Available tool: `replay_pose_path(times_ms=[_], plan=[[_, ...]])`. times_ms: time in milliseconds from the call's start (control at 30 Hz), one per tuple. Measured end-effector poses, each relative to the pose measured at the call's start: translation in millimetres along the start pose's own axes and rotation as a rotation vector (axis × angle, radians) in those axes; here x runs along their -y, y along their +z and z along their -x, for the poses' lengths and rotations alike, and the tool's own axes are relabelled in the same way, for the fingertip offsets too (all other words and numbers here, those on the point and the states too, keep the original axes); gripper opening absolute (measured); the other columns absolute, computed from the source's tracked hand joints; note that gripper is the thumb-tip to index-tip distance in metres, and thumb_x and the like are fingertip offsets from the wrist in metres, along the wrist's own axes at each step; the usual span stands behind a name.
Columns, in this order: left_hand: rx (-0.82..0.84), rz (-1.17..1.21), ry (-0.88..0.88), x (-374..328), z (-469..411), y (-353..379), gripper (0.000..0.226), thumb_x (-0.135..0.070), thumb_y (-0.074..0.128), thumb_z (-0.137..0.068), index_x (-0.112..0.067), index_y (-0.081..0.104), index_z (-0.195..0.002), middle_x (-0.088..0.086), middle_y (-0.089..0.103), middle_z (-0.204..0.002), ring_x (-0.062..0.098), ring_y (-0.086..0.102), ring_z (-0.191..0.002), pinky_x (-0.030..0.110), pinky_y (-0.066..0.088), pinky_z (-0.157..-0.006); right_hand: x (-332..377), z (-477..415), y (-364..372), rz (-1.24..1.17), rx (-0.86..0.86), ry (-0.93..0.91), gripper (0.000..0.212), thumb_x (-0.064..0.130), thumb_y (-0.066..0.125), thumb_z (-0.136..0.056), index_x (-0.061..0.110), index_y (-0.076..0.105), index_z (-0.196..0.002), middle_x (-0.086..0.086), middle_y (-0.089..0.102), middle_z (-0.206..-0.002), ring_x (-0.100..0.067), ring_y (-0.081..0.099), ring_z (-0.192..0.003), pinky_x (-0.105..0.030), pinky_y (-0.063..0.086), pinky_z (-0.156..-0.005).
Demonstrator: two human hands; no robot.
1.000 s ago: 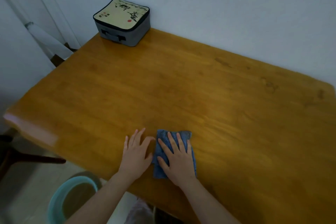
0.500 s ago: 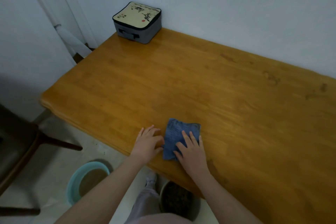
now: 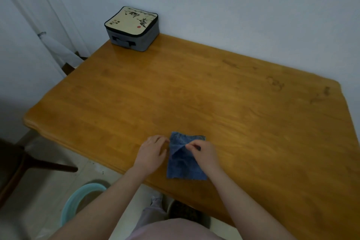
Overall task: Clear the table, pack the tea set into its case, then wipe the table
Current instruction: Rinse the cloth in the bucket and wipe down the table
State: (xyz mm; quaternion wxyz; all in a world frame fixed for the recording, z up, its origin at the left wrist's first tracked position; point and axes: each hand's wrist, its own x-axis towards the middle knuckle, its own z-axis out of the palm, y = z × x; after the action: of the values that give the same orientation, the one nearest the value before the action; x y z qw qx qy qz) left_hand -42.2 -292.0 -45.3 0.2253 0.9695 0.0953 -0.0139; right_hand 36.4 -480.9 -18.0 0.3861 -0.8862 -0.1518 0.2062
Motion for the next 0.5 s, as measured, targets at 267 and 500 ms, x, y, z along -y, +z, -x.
replay_pose_path(times_ms=[267, 500], plan=[[0.148, 0.399, -0.182, -33.2, -27.2, 3.3, 0.044, -0.033, 0.057, -0.094, -0.026, 0.043, -0.135, -0.007, 0.057, -0.125, 0.01, 0.056, -0.11, 0.031, 0.051, -0.087, 12.8, -40.9, -40.9, -0.304, -0.203, 0.166, 0.024, 0.027, 0.045, -0.103, 0.014, 0.061, -0.09, 0.0, 0.059, -0.082, -0.013, 0.055, -0.074, -0.023, 0.038, -0.059], [0.173, 0.458, -0.308, -80.5, -33.0, 6.8, 0.104, -0.078, 0.065, -0.058, -0.034, 0.02, -0.141, -0.011, 0.051, -0.125, 0.013, 0.057, -0.107, 0.039, 0.056, -0.081, 23.4, -57.1, -48.9, -0.36, -0.201, 0.099, 0.023, 0.029, 0.05, -0.101, 0.014, 0.064, -0.091, -0.001, 0.065, -0.089, -0.013, 0.061, -0.083, -0.028, 0.047, -0.068]])
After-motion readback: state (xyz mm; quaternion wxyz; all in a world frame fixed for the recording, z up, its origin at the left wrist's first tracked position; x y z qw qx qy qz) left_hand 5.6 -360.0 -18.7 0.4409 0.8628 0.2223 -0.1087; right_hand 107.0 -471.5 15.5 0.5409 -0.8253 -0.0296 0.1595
